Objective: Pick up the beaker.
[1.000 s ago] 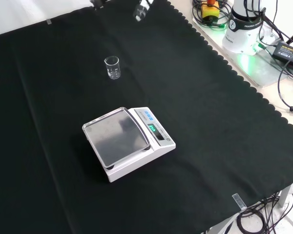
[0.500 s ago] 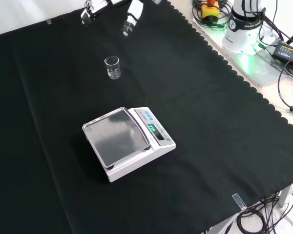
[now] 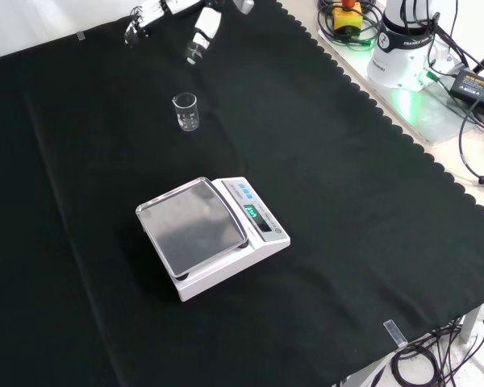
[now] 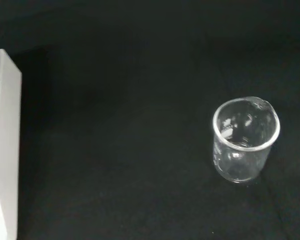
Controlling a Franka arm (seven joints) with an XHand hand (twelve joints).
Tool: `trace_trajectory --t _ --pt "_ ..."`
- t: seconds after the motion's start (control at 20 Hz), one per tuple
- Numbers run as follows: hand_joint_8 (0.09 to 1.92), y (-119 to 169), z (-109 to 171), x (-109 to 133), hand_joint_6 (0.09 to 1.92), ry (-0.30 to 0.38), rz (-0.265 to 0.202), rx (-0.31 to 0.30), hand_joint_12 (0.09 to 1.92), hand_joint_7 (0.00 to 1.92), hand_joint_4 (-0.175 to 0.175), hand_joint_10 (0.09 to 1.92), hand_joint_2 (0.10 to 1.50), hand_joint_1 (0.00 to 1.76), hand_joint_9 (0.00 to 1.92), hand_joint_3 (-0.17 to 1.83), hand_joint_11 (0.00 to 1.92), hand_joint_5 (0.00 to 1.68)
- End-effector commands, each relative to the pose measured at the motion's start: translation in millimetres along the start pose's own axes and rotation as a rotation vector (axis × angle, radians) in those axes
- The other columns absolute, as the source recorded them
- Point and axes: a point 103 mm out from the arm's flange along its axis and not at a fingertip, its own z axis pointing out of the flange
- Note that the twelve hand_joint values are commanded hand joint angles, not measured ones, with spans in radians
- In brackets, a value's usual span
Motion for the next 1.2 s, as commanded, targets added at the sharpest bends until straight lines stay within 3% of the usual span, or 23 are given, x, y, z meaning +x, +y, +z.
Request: trace_trajectory --t 0.05,0.65,1.2 --pt "0.47 38.0 50.2 -20.4 0.09 0.065 0.056 0.080 1.37 0.00 -0.031 0.46 0.95 0.34 0.00 -0.02 0.00 0.06" --pt "0.51 56.9 86.2 -27.6 0.09 0.073 0.087 0.143 1.38 0.00 -0.035 0.51 0.96 0.35 0.00 -0.01 0.00 0.07" --pt "0.52 47.0 110.2 -35.4 0.09 0.085 0.116 0.186 1.39 0.00 -0.036 0.51 0.96 0.35 0.00 -0.01 0.00 0.08"
